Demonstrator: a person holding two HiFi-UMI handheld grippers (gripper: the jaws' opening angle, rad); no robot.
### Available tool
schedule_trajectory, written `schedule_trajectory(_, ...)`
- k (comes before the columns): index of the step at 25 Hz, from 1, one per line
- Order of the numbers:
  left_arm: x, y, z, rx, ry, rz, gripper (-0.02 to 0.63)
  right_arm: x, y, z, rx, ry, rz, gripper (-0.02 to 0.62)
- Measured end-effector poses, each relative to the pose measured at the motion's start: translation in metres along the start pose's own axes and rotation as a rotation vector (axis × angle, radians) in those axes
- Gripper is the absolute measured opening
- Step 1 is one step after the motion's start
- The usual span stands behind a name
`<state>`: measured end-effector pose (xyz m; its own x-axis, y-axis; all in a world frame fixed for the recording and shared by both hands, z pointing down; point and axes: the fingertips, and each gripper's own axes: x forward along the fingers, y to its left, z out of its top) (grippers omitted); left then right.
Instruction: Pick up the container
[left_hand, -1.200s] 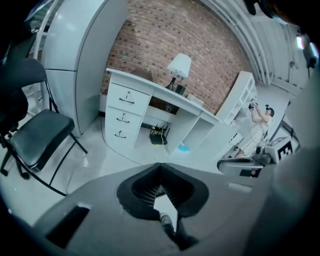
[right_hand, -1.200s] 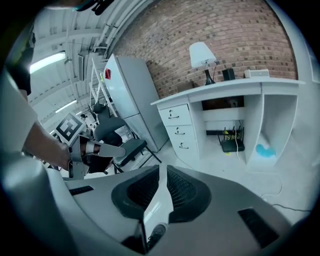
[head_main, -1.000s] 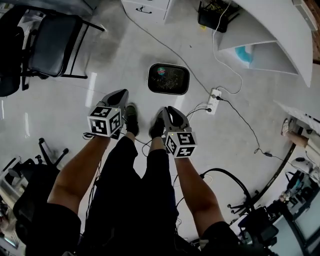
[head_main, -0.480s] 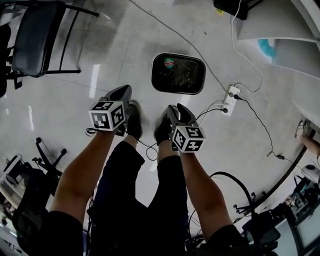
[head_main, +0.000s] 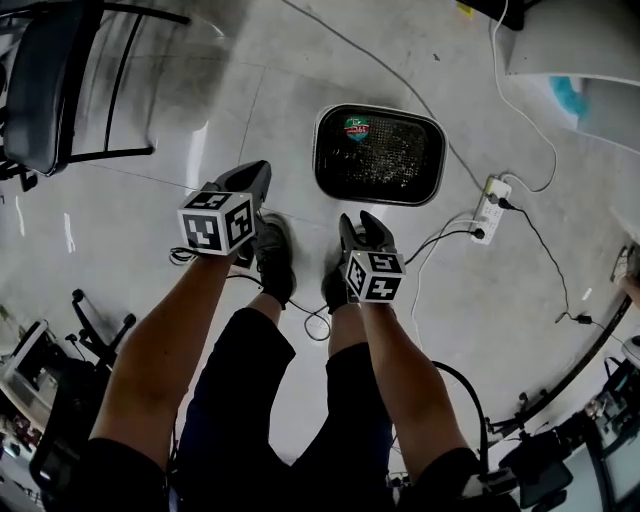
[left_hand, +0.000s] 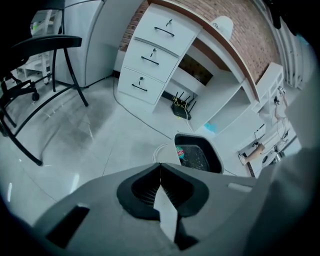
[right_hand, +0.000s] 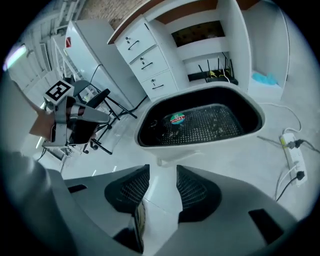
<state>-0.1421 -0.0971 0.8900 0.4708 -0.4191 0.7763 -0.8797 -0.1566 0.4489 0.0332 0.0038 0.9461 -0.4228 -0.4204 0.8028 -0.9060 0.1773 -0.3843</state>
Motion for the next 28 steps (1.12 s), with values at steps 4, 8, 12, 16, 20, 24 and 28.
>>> schedule_trajectory(4,0.019,0.015,-0.016,0.016,0.029,0.006,0.011,0.036,-0.011,-0.015,0.083,0.013,0.006,0.140)
schedule_trajectory(8,0.025,0.024,-0.022,0.037,0.028,-0.002,0.011,0.055,-0.022,-0.017,0.105,-0.002,-0.014,0.144)
schedule_trajectory(12,0.031,0.029,-0.021,0.045,0.016,0.000,0.010,0.063,-0.030,-0.009,0.119,-0.037,-0.025,0.156)
schedule_trajectory(16,0.042,0.023,-0.021,0.065,0.013,-0.005,0.011,0.068,-0.030,-0.003,0.124,-0.063,-0.015,0.158)
schedule_trajectory(20,0.052,0.017,-0.022,0.016,-0.004,-0.006,0.011,0.068,-0.027,-0.004,0.159,-0.103,0.006,0.149)
schedule_trajectory(24,0.060,0.007,-0.023,0.030,0.002,-0.027,0.011,0.069,-0.026,-0.002,0.156,-0.118,0.013,0.140)
schedule_trajectory(28,0.061,0.003,-0.022,0.041,0.003,-0.052,0.011,0.065,-0.017,0.014,0.167,-0.164,0.071,0.127)
